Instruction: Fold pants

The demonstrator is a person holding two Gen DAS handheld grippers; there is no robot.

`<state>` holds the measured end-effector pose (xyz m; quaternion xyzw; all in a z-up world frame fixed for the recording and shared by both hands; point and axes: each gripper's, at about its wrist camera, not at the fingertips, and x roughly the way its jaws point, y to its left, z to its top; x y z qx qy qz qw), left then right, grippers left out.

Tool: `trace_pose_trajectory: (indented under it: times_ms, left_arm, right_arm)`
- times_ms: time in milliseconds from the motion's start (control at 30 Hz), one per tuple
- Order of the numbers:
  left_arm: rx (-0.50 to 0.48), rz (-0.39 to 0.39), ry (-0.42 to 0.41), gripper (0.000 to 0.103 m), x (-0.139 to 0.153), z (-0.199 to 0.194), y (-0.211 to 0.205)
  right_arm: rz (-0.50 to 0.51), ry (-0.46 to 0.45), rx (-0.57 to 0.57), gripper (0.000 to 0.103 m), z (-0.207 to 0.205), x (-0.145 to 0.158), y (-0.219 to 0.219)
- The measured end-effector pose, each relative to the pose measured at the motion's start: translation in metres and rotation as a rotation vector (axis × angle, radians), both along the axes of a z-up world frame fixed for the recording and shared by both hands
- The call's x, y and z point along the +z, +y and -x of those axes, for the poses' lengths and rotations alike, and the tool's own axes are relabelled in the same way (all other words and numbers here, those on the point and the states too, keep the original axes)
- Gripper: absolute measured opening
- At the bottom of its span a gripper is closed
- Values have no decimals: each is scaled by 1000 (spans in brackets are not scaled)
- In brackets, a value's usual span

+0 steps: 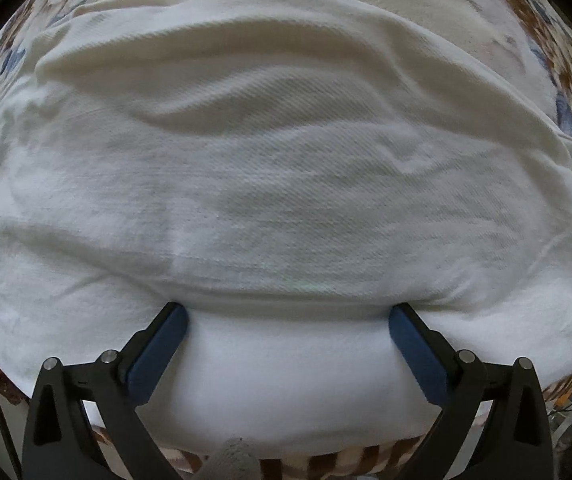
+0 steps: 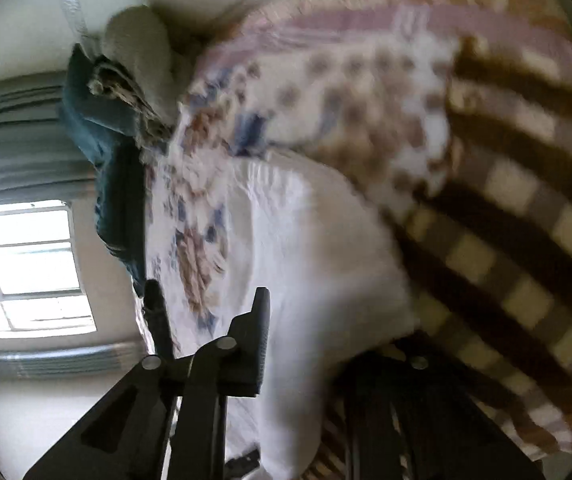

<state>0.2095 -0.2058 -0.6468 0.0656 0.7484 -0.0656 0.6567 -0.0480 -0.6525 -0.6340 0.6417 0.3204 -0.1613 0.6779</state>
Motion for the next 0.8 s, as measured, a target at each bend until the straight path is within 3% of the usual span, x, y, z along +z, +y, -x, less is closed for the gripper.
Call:
trace_pose_trajectory:
  times_ms: [33,100,167,200,267,333,400,633,800]
  left_arm:
    - [1,-2,-1,103,-1,-1,-1]
    - [1,-7,-8,103,-1,-4,-2]
    - [-2,-14,-10,103,-3,-5,-5]
    - [-5,-16,-6,103,1,2,-1]
    - [2,-17,10,103,7,0,-3]
    - [13,-14,-17,103,22,2,-9]
    - [-8,-64,-87,103,34,0,-11]
    - [-96,-225,-125,103,37,-2,-11]
    - [-100,-222,-141,103,43,-6,1]
  right_arm:
    - [19,10,29,20,-5,0,2]
    - [-23,37,76,48,-19,-15,9]
    - [-61,57,110,48,-30,-33,18]
    - [-31,70,114,40,-32,-32,20]
    - [1,107,90,9,-34,-28,22]
    - [22,101,23,8,-28,-17,21]
    - [43,111,4,8,-30,-11,20]
    - [155,150,73,8,-54,25,44]
    - [269,165,130,8,-77,76,84]
